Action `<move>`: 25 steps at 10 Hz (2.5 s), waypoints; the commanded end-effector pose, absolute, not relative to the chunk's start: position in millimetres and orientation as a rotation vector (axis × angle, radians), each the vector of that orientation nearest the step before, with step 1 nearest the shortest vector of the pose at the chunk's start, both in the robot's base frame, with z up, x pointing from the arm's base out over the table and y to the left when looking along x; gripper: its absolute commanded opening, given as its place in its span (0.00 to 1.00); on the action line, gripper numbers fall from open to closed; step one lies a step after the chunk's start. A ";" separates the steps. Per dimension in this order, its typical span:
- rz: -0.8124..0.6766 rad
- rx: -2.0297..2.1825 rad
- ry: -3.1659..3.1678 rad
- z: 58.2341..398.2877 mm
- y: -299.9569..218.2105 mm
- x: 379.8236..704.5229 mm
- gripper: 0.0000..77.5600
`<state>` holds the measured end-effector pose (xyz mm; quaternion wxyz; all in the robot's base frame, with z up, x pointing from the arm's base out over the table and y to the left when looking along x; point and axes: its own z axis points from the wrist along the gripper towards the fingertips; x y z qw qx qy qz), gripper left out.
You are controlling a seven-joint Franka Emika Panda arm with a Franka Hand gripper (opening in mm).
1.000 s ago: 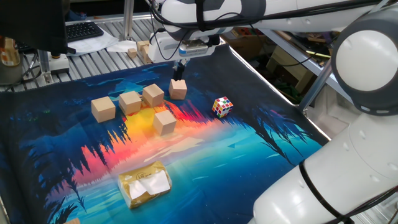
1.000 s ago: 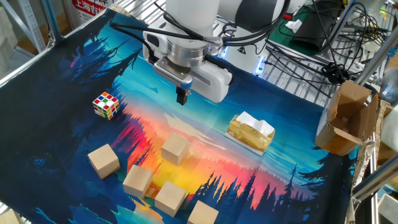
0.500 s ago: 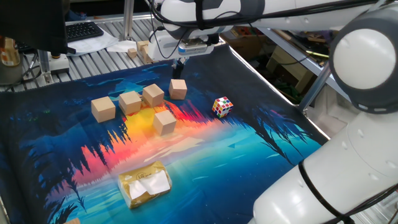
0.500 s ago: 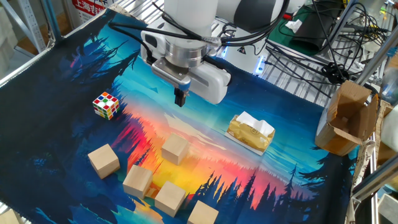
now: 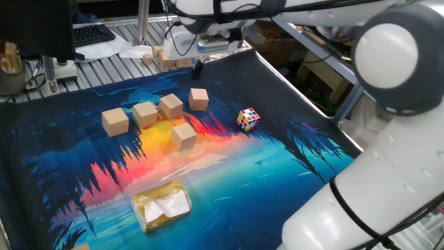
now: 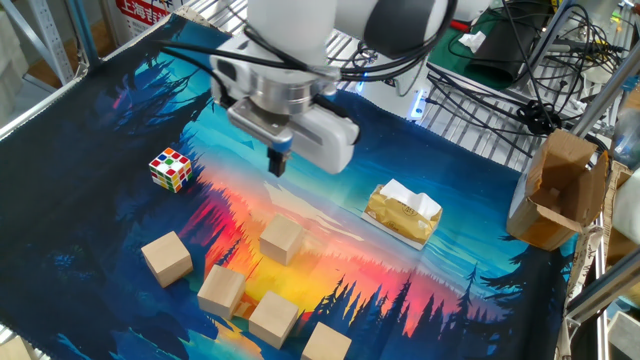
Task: Stack the blocks in a vertical line of five
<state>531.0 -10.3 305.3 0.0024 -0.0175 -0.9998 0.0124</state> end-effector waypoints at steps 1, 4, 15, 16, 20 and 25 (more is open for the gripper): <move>0.041 -0.016 -3.136 312.0 -30.7 551.4 0.00; 0.045 -0.019 -3.136 311.3 -44.4 566.3 0.00; 0.042 -0.073 -3.133 296.6 -70.2 592.0 0.00; 0.043 -0.071 -3.134 296.6 -70.2 591.9 0.00; 0.046 -0.075 -3.139 296.6 -70.3 592.0 0.00; -0.006 -0.089 -3.143 296.6 -70.3 592.0 0.00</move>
